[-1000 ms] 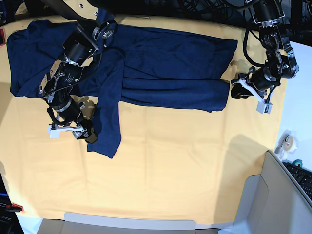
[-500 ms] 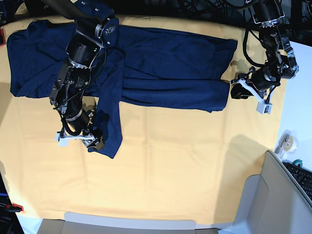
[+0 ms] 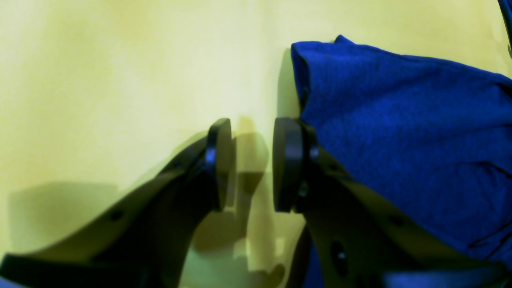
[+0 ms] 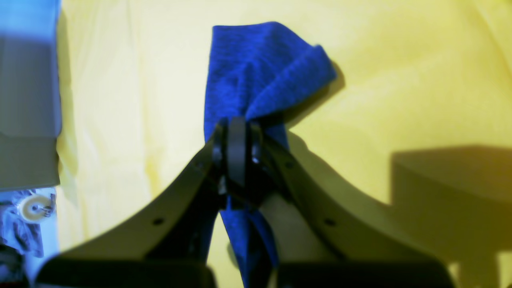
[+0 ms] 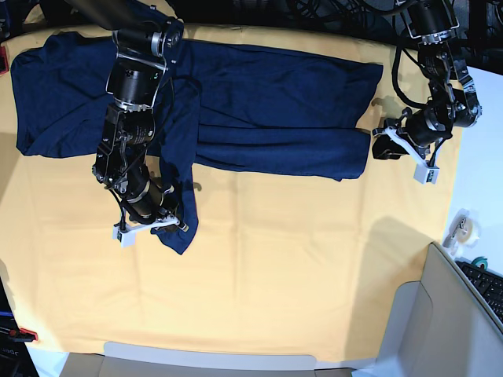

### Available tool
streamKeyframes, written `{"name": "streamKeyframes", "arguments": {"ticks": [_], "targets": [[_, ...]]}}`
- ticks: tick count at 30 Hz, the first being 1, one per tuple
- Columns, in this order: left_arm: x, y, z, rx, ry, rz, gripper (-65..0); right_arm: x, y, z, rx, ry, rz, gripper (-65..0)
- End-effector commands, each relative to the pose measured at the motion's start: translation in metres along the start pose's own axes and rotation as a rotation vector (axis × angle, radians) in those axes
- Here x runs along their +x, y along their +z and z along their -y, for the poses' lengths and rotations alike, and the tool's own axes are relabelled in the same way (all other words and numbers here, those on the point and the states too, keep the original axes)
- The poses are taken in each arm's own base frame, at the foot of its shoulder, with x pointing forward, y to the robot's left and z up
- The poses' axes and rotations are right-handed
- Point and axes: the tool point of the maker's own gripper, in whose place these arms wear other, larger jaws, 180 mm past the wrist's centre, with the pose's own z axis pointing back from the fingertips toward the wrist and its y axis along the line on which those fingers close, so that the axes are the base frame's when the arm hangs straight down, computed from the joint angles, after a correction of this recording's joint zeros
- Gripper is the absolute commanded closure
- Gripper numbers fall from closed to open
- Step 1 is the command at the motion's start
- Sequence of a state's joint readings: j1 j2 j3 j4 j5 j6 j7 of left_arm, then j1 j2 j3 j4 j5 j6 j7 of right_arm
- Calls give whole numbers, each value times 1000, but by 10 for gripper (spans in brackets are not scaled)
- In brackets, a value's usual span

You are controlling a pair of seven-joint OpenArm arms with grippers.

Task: Fold the T-shirt properly
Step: 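Regrasp the sleeve cuff with the right gripper and lift it, then drag the sleeve across the folded shirt toward the left gripper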

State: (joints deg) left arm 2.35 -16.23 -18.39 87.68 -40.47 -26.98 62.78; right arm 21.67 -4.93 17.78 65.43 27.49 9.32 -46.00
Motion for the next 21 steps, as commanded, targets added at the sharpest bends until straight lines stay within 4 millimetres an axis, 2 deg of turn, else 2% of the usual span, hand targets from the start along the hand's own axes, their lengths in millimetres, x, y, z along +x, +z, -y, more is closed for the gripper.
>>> {"name": "streamKeyframes", "arguments": {"ticks": [1,4,8,10,15,21], "targets": [[18,5,-1,0,-22,48,-182,19,4,-27,65,48,55,0],[18,6,-1,1,-21,51,-182,12,17,-56,112,163,44,0],[21,8,-4,7,-19,59,-182,-17,36,-104,200,361,-6,0],[22,8,-5,10,-21,60,-182,-41,44,-129,258,463,-37,0],[23,9,-6,13,-22,62,-182,-107,59,-175,395,661,-143,0],[25,12,-10,23,-31,64,-182,-189,76,-209,536,825,-297,0]]}}
